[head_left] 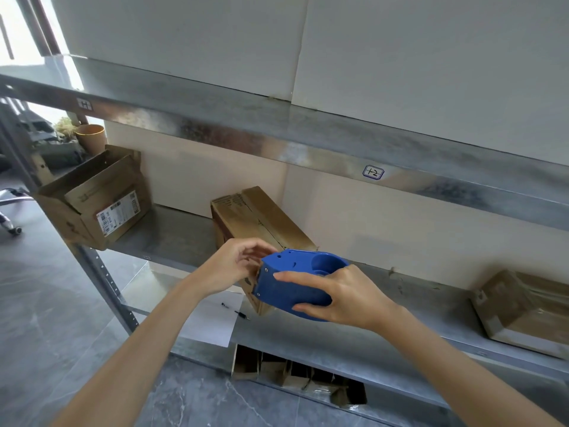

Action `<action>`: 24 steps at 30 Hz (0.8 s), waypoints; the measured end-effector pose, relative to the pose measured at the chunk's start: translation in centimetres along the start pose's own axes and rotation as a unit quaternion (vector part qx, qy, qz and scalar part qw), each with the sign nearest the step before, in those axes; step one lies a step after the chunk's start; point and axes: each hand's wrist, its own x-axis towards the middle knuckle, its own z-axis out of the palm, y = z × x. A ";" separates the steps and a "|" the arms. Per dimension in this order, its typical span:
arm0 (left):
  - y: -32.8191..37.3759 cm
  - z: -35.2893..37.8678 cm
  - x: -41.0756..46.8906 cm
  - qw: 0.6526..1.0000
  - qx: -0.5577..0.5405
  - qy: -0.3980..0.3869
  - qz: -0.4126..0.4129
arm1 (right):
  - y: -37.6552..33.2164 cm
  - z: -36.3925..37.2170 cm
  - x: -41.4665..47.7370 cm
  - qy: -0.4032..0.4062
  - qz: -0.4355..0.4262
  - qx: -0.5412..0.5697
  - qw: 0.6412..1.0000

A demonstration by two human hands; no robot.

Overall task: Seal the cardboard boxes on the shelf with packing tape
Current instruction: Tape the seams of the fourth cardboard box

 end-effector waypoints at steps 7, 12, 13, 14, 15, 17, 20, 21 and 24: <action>-0.6 0.4 0.2 1.000 0.013 0.005 -0.002 | 0.0 -0.3 0.3 -0.091 0.030 0.013 0.995; -0.7 0.4 0.2 1.000 -0.001 0.017 -0.019 | 0.0 -0.7 0.3 -0.117 0.043 0.028 0.992; -0.7 0.4 0.2 1.000 -0.002 0.023 -0.019 | 0.1 -0.8 0.3 -0.113 0.045 0.027 0.992; -0.6 0.5 0.2 0.999 -0.003 0.032 -0.019 | 0.3 -0.8 0.2 -0.109 0.046 0.023 0.993; -0.5 0.6 0.1 0.999 -0.002 0.041 -0.021 | 0.4 -1.0 0.2 -0.104 0.049 0.018 0.993; -0.3 0.8 0.1 0.998 -0.005 0.056 -0.027 | 0.7 -1.3 0.2 -0.102 0.056 0.014 0.993; -0.2 0.5 -0.3 0.995 -0.008 0.098 -0.034 | 1.3 -2.0 0.0 -0.112 0.063 0.008 0.992; -0.2 0.2 -0.5 0.993 -0.005 0.108 -0.034 | 1.5 -2.2 -0.2 -0.113 0.066 0.009 0.991; -0.4 -0.5 -1.3 0.993 -0.011 0.115 -0.038 | 1.6 -2.5 -0.5 -0.124 0.069 0.009 0.990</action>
